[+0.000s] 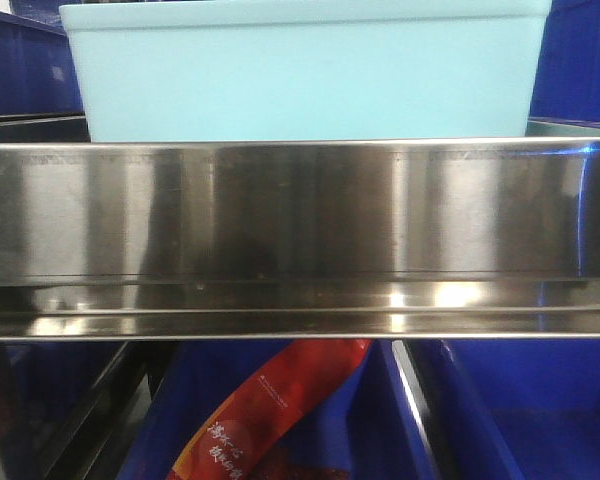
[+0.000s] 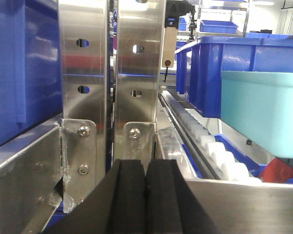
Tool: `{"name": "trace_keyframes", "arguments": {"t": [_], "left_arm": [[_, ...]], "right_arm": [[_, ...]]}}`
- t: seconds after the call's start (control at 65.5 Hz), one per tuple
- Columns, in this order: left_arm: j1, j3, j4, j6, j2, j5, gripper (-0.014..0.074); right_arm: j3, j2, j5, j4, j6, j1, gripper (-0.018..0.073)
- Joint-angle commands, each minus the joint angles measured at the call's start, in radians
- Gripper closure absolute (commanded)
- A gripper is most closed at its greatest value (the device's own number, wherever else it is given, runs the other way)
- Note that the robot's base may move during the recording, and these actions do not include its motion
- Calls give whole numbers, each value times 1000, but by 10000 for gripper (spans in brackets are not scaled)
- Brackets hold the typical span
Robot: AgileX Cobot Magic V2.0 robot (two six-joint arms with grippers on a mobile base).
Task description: Fetch blue bin and place on conveyor start
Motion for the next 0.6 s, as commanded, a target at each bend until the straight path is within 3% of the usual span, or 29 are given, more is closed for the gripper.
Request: {"name": "trace_keyframes", "arguments": {"t": [0.0, 0.58], "left_arm": [[6, -2, 3, 2, -5, -14, 707], [6, -2, 3, 2, -5, -14, 707]], "right_arm": [[0, -7, -13, 0, -7, -7, 725], [0, -7, -13, 0, -7, -7, 725]]}}
